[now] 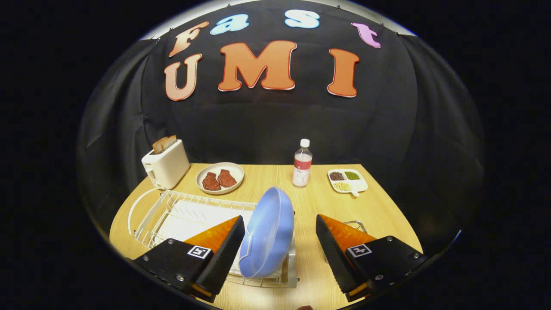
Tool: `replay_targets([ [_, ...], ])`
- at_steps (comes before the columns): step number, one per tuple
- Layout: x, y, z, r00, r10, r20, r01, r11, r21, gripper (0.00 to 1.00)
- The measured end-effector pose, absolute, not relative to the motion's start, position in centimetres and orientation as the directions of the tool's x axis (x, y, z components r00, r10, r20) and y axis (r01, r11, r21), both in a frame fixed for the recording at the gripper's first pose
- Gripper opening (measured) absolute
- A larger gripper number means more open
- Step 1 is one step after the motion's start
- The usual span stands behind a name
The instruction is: Take the plate from the dish rack, then take the spoon from the basket and place it into the plate.
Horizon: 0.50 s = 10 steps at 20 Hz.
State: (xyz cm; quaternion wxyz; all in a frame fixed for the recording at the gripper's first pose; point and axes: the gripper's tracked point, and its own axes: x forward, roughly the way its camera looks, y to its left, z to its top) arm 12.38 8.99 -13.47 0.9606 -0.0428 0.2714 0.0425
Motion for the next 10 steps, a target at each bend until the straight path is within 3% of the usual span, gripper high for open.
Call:
replay_targets([
  [5,13.6,9.6,-17.0,0.782,0.032,-0.622,-0.056,0.998,-0.02,0.99],
  [7,13.6,9.7,-17.8,0.76,0.021,-0.649,-0.024,1.0,0.004,0.89],
  [10,14.0,9.5,-18.6,0.742,-0.011,-0.671,0.014,1.0,0.0,0.6],
])
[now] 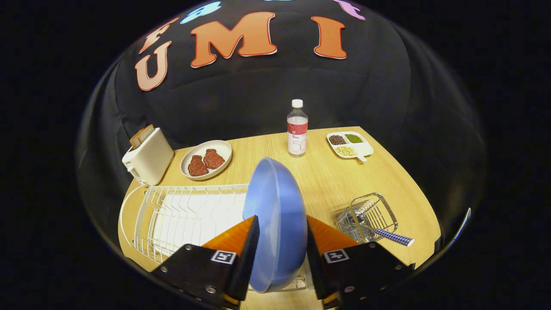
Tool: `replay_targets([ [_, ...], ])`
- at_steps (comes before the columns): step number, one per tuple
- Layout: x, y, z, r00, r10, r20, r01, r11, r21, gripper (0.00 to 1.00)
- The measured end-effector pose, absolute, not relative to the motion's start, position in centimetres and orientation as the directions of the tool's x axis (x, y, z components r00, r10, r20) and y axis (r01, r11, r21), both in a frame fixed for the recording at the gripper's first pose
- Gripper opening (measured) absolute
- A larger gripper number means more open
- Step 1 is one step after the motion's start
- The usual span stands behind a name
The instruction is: Take the plate from the dish rack, then take the spoon from the basket and place it into the plate.
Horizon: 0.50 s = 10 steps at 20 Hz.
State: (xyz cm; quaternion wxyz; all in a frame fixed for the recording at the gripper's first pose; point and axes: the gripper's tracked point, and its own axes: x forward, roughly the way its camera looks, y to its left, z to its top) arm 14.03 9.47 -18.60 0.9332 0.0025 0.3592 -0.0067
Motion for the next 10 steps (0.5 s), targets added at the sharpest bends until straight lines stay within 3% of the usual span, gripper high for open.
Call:
replay_targets([
  [3,14.4,9.0,-18.6,0.73,-0.058,-0.681,0.06,0.998,-0.02,0.33],
  [6,14.3,9.0,-18.2,0.72,-0.088,-0.689,0.104,0.994,-0.019,0.26],
  [10,14.9,8.7,-16.2,0.751,-0.15,-0.643,0.111,0.989,-0.101,0.25],
])
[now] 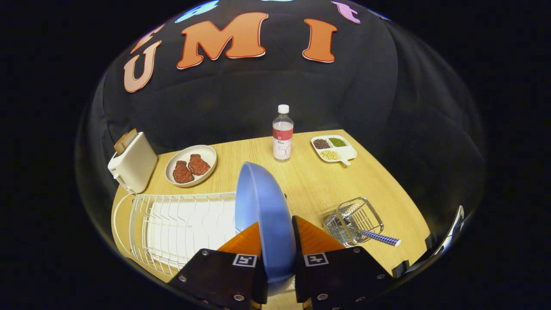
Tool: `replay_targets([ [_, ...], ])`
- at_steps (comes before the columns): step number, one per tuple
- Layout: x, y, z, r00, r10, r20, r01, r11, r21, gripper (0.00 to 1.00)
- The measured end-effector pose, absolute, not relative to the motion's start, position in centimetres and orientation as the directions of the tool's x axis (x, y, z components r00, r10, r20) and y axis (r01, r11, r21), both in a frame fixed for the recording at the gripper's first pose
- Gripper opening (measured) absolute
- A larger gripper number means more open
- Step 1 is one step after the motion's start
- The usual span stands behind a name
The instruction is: Take the plate from the dish rack, then take the spoon from the basket and place it into the plate.
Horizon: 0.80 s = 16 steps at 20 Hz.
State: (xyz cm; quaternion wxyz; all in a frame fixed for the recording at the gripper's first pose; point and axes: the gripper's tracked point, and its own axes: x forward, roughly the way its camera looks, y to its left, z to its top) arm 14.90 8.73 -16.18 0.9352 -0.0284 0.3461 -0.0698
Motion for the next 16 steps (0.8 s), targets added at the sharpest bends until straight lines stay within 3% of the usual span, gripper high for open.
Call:
replay_targets([
  [3,15.3,8.8,-14.1,0.786,-0.186,-0.589,0.111,0.981,-0.162,0.25],
  [8,13.6,10.4,-11.1,0.812,-0.143,-0.567,0.108,0.99,-0.095,0.25],
  [16,5.0,12.5,-10.7,0.809,-0.032,-0.588,0.092,0.993,0.073,0.25],
])
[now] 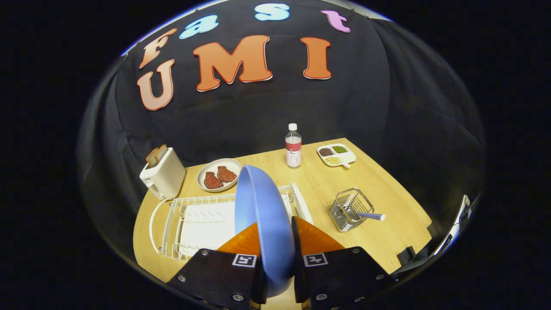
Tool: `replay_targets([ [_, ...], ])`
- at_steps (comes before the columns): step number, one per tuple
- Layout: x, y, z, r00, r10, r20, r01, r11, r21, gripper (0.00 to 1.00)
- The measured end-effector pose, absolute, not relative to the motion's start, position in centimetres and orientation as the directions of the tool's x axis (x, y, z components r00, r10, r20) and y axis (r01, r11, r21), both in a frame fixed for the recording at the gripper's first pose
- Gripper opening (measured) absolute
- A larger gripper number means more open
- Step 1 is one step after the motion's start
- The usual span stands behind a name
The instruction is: Take the plate from the dish rack, then take the spoon from the basket and place it into the plate.
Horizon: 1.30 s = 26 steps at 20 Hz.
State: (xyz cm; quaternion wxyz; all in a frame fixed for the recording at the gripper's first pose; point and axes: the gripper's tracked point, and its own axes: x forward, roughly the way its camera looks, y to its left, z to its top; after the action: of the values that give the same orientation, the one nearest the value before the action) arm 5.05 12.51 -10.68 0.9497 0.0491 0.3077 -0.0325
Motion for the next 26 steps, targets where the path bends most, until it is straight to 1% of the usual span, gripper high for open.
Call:
replay_targets([
  [8,-4.0,13.6,-13.9,0.782,0.116,-0.612,0.103,0.945,0.311,0.25],
  [15,-9.2,13.6,-20.3,0.733,0.211,-0.646,0.2,0.842,0.501,0.25],
  [20,-10.3,15.5,-25.5,0.677,0.313,-0.667,0.27,0.737,0.62,0.25],
  [26,-11.1,16.8,-29.5,0.626,0.388,-0.676,0.315,0.668,0.675,0.25],
])
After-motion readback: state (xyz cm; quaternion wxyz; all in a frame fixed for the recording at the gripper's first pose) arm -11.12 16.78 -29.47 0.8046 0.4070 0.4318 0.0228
